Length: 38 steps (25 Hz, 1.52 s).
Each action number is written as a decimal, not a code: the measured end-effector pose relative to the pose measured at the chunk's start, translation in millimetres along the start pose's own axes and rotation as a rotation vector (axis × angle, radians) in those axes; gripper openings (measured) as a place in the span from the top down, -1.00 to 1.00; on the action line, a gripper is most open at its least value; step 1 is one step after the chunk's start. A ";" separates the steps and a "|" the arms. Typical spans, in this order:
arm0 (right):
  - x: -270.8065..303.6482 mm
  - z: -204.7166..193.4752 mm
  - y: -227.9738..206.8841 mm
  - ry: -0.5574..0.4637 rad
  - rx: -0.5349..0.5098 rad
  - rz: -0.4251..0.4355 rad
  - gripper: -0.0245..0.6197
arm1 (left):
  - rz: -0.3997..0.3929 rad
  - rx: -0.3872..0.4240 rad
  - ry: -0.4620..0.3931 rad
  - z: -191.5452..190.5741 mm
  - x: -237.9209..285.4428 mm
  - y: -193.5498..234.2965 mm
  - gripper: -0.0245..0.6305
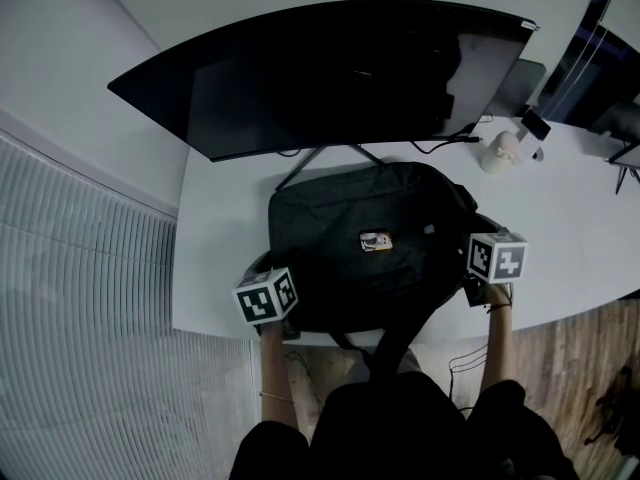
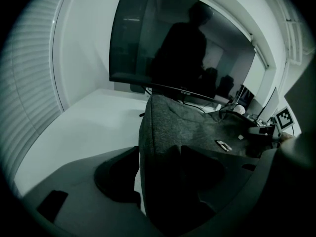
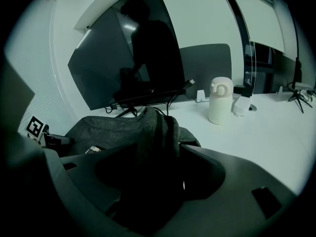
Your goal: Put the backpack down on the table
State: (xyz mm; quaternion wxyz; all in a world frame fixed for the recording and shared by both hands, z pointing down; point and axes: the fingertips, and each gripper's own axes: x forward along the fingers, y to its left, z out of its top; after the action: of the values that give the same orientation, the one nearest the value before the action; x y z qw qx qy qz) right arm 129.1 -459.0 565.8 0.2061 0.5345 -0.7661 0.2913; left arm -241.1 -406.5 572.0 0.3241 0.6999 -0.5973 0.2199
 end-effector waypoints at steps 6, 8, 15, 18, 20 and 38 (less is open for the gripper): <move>-11.2 5.9 -2.5 -0.076 0.002 -0.027 0.20 | 0.068 0.022 -0.125 14.0 -18.7 3.2 0.14; -18.1 9.9 -2.2 -0.105 -0.007 -0.028 0.20 | 0.089 0.057 -0.167 19.4 -26.3 0.6 0.18; -45.3 24.8 10.7 -0.178 -0.121 -0.034 0.23 | 0.149 0.155 -0.216 18.6 -50.3 -12.1 0.77; -55.3 27.3 16.5 -0.217 -0.130 -0.014 0.58 | 0.139 0.185 -0.237 17.5 -58.6 -21.5 0.83; -61.6 28.5 20.6 -0.238 -0.127 0.009 0.71 | 0.125 0.198 -0.256 19.7 -66.0 -29.2 0.85; -134.8 57.6 73.4 -0.444 -0.198 0.181 0.88 | 0.021 0.235 -0.469 38.0 -153.2 -74.3 0.88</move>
State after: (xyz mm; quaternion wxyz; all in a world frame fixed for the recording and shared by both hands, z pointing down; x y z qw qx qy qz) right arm 106.2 -384.1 421.7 0.0573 0.4918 -0.8621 0.1075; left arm -200.4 -321.8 425.1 0.0909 0.7583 -0.6337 0.1228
